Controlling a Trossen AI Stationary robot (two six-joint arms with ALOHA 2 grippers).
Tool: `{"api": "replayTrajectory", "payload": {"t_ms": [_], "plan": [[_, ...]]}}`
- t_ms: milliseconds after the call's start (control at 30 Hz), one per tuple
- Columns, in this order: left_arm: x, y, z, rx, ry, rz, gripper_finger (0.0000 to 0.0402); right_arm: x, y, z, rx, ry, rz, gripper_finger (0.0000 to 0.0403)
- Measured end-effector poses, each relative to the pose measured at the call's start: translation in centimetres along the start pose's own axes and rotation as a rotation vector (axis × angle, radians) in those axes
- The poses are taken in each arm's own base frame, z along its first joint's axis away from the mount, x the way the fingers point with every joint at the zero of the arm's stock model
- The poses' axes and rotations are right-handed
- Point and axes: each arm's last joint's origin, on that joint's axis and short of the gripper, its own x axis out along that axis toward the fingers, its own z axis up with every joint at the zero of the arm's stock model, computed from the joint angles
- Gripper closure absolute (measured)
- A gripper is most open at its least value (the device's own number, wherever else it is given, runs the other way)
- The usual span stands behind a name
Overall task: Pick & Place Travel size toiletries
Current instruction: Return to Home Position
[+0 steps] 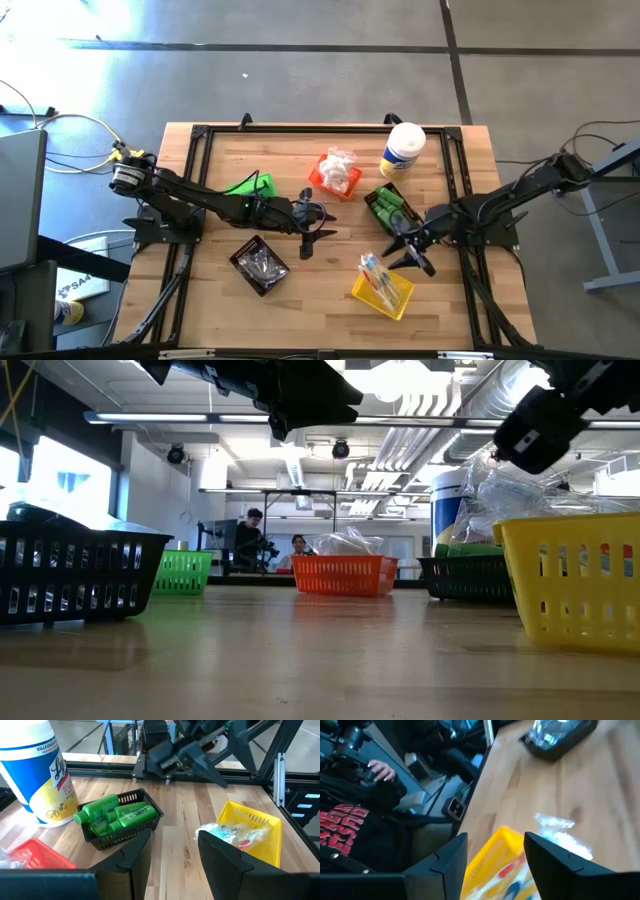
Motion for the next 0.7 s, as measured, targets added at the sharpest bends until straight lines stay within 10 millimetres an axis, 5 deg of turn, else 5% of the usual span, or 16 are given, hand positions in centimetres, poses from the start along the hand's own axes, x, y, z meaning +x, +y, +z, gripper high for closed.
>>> {"api": "replayTrajectory", "payload": {"t_ms": [700], "plan": [[-0.9,0.1,-1.3,0.068,0.198,-0.043,0.0242,-1.5,-1.7,3.5,-0.398,-0.315,-0.193,0.0395]]}}
